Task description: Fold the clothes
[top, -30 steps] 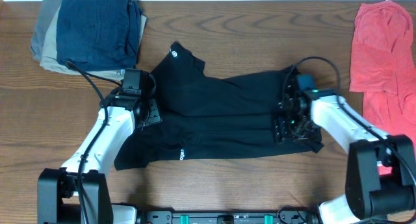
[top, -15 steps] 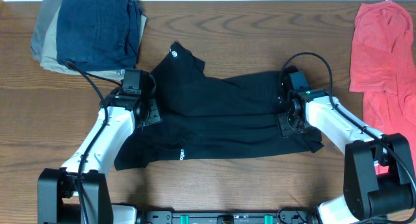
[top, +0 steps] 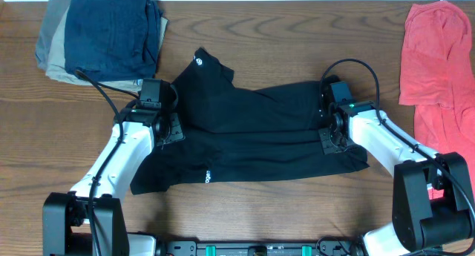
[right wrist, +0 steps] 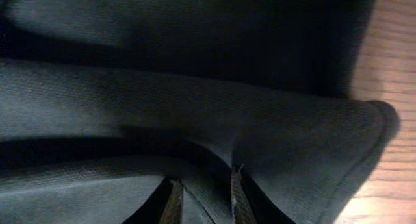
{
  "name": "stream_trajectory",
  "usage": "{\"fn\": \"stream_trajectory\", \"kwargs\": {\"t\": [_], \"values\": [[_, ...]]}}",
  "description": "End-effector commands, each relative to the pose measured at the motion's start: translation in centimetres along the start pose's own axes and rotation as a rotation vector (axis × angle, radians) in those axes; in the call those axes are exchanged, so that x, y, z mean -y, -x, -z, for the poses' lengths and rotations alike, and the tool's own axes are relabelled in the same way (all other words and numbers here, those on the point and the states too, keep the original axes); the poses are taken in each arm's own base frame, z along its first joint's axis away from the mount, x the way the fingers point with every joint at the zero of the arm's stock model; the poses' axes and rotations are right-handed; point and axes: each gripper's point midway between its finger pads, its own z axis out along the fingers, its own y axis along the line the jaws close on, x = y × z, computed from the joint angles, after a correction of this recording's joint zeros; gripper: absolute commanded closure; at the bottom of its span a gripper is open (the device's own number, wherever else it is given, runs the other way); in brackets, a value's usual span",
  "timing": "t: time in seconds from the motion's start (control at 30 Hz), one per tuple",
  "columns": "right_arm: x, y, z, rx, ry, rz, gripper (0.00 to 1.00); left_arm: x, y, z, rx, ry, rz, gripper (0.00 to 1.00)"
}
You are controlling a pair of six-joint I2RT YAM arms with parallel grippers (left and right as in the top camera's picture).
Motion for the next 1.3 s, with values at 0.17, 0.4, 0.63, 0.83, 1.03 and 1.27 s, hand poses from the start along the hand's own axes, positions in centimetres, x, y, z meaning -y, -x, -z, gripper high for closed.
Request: {"fn": "stream_trajectory", "kwargs": {"t": [0.17, 0.4, 0.63, 0.83, 1.03, 1.27], "values": [[1.3, 0.5, 0.3, 0.011, -0.091, 0.011, 0.72, -0.5, -0.4, -0.4, -0.010, 0.025, 0.004, 0.38], [4.0, 0.5, 0.7, 0.021, -0.240, -0.067, 0.62, -0.5, -0.4, -0.4, -0.010, 0.025, 0.004, 0.38], [5.3, 1.2, 0.6, 0.057, -0.257, -0.153, 0.61, -0.5, -0.4, -0.4, -0.010, 0.025, 0.004, 0.38], [6.1, 2.6, 0.5, 0.115, -0.243, -0.205, 0.55, -0.5, -0.4, -0.4, -0.010, 0.025, 0.004, 0.38], [5.8, 4.3, 0.3, 0.179, -0.168, -0.249, 0.54, -0.5, -0.4, -0.4, -0.010, 0.025, 0.004, 0.38], [5.7, 5.0, 2.0, 0.157, -0.084, -0.361, 0.68, -0.5, -0.3, -0.3, -0.007, 0.023, 0.004, 0.39]]}}
